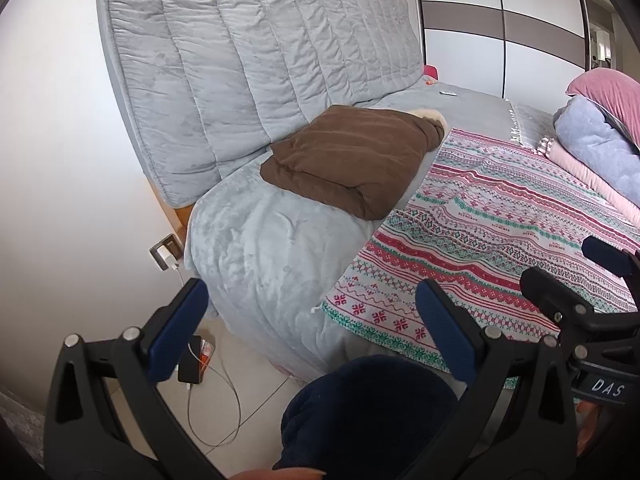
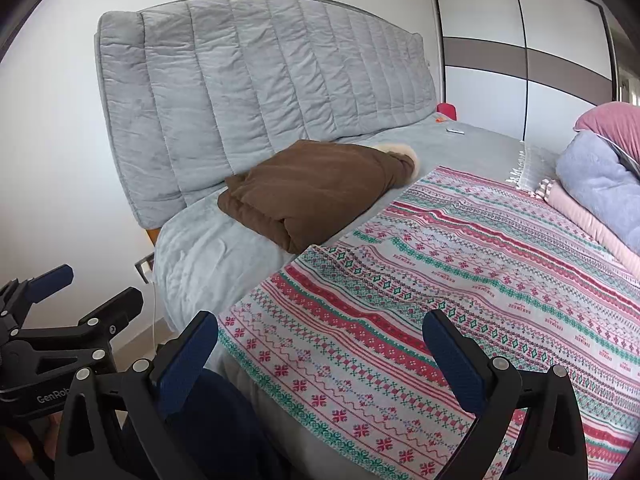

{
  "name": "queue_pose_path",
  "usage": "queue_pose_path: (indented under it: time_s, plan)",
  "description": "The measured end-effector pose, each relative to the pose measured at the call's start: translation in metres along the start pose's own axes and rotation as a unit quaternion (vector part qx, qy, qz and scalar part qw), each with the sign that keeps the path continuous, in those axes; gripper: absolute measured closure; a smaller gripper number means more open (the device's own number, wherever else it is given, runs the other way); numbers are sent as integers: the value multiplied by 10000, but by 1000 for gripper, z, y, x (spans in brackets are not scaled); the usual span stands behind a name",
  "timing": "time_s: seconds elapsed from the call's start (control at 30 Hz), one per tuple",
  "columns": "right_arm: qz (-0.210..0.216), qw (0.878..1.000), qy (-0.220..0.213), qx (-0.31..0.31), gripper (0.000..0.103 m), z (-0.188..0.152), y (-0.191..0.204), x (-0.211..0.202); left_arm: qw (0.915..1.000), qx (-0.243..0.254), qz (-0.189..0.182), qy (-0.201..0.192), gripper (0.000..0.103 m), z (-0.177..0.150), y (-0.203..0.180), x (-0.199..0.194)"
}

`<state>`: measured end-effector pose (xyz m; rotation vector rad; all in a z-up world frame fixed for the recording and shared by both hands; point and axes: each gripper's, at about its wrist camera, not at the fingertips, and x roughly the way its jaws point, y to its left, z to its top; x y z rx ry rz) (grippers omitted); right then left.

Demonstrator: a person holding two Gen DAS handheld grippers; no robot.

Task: Fold large clothes

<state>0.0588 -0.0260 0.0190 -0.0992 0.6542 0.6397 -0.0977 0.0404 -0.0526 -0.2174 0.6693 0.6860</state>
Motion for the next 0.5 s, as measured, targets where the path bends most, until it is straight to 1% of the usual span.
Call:
queue_pose_path:
  time_s: [0.5]
  plan:
    - [-4,10000,-2,-15,0,0,1,-1,10000,33,21,25,0,-2,-2,-2]
